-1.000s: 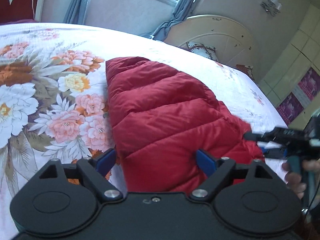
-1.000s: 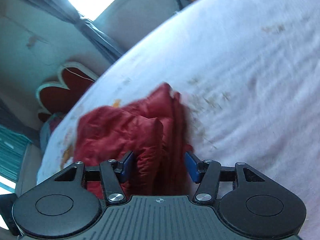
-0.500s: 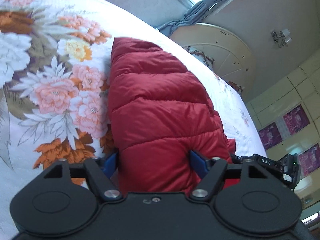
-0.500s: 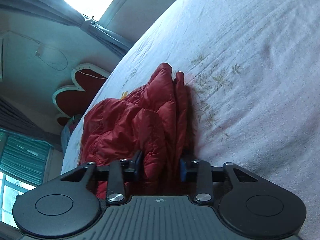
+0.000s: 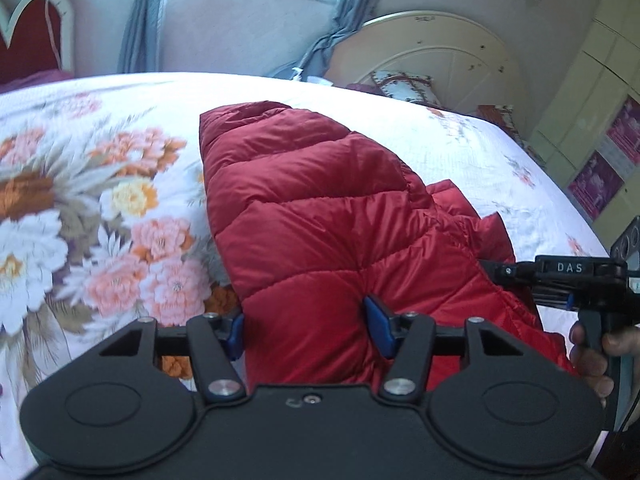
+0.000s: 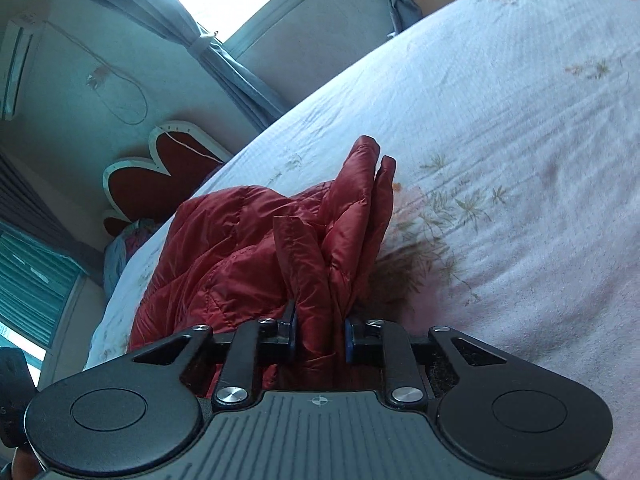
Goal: Fold large clothes
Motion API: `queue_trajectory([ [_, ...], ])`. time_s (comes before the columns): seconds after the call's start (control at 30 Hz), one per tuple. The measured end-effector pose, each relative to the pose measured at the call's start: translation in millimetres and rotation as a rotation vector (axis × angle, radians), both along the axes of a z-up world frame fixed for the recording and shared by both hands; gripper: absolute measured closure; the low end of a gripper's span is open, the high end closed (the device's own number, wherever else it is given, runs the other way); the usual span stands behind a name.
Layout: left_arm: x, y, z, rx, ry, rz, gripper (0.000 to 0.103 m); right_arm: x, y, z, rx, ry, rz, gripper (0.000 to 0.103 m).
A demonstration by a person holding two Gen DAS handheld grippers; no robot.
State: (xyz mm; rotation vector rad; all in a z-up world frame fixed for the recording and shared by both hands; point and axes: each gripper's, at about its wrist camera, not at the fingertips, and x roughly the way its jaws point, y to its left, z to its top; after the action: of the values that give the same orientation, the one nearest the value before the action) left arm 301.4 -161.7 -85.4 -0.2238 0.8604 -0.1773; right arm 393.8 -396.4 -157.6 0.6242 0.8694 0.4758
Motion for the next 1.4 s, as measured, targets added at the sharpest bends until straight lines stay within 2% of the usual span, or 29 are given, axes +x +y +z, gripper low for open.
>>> queue_trajectory([
  [0.2,-5,18,10,-0.003,-0.033,-0.036,0.046,-12,26,24,-0.021,-0.048,-0.021,0.083],
  [0.4,-16,77,19,-0.043,-0.057,-0.053,0.046,-21,82,48,-0.057,-0.084,-0.014,0.083],
  [0.63,-40,191,20,-0.075,-0.041,0.007,0.046,-22,201,63,-0.095,-0.090,0.066,0.083],
  [0.83,-62,294,6,-0.123,0.029,0.093,0.047,-11,318,51,-0.102,-0.053,0.161,0.083],
  [1.0,-63,351,-9,-0.142,0.065,0.130,0.047,0,390,29,-0.121,-0.004,0.204,0.083],
  [1.1,-57,367,-31,-0.180,0.093,0.125,0.045,5,403,9,-0.145,0.042,0.173,0.083],
  [1.17,-59,369,-39,-0.197,0.082,0.119,0.041,6,399,-2,-0.133,0.071,0.152,0.083],
  [1.3,-64,368,-46,-0.202,0.062,0.120,0.032,5,388,-10,-0.112,0.079,0.146,0.083],
  [1.4,-71,384,-43,-0.195,0.048,0.129,0.023,3,373,-6,-0.099,0.076,0.128,0.081],
])
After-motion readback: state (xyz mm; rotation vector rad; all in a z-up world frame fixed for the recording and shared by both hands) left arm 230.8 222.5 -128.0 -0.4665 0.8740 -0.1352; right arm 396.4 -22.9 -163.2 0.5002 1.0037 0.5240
